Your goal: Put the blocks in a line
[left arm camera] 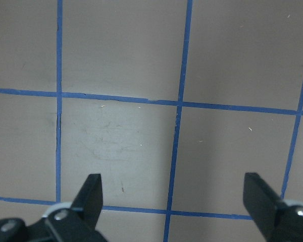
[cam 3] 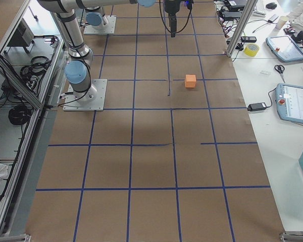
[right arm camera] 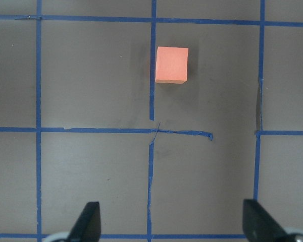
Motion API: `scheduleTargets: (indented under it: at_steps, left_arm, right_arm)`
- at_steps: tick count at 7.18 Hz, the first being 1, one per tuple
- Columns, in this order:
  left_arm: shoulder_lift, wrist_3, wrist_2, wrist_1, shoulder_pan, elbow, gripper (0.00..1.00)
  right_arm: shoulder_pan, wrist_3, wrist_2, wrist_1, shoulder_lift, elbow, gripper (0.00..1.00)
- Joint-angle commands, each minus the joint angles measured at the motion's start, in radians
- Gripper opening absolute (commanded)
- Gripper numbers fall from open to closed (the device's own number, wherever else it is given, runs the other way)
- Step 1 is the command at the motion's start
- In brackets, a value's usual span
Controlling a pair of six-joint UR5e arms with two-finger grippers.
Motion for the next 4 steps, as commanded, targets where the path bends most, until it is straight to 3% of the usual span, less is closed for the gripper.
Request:
scheduleTargets:
  at_steps: [1,4]
  left_arm:
    - [0.000,0.001,0.001,0.000,0.000,0.000,1.00]
    - [0.000,0.001,0.001,0.000,0.000,-0.002,1.00]
  right_arm:
    - [0.000,0.001,0.003,-0.006,0.001,0.002,1.00]
    - [-0.003,-0.019,-0.008,-0.006,0.001,0.006,1.00]
